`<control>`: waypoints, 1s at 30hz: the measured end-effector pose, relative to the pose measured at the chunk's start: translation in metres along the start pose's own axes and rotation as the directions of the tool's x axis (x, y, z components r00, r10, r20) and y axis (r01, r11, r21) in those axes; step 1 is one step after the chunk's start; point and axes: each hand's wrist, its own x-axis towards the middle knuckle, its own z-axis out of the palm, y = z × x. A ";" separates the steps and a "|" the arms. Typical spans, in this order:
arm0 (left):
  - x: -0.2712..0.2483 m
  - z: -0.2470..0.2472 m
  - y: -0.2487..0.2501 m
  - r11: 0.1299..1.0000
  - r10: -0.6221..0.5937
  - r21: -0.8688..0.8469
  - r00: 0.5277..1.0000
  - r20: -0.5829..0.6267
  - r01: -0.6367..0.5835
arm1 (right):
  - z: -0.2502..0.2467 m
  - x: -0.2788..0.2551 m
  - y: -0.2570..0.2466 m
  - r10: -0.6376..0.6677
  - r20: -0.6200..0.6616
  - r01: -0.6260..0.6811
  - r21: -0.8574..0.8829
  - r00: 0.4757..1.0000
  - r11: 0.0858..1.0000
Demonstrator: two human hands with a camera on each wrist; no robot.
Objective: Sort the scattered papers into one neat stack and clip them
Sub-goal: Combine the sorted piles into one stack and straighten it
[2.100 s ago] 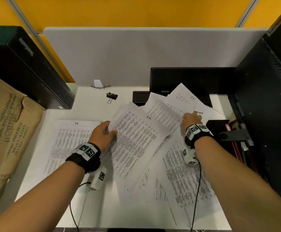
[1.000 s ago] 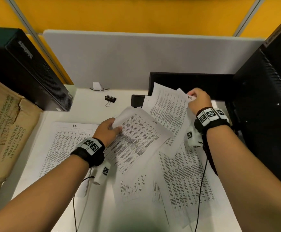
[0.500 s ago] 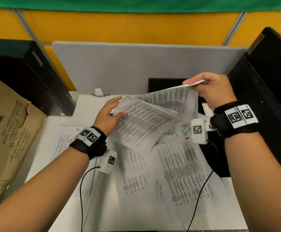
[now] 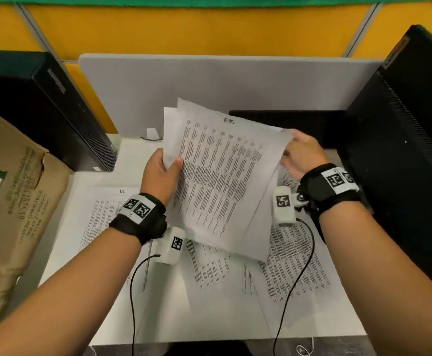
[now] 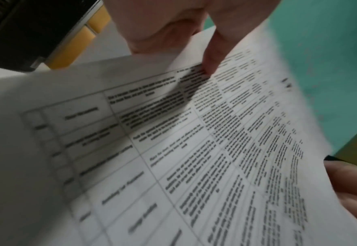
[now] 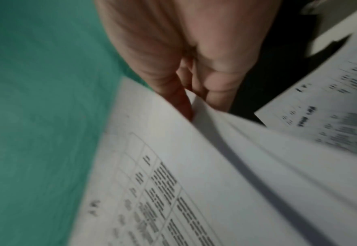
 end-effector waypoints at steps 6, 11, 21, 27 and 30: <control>-0.011 -0.001 -0.046 0.959 -0.197 0.195 0.979 -0.056 0.204 | 0.010 -0.010 0.057 0.281 0.064 -0.283 0.013 0.958 0.959; -0.025 0.002 -0.079 0.911 -0.395 0.128 0.919 0.002 0.391 | 0.016 -0.027 0.132 0.394 0.054 -0.356 -0.327 0.918 0.875; -0.035 0.006 -0.113 0.818 -0.459 0.429 0.884 0.087 0.382 | -0.005 -0.023 0.166 0.172 -0.179 -0.248 -0.692 0.969 0.678; -0.025 0.002 -0.098 0.857 -0.399 0.368 0.917 0.029 0.361 | -0.042 -0.011 0.162 -0.031 -0.337 -0.325 -0.925 0.941 0.196; -0.020 0.002 -0.091 0.876 -0.385 0.317 0.923 0.006 0.364 | -0.046 -0.001 0.159 -0.098 -0.326 -0.309 -0.939 0.940 0.153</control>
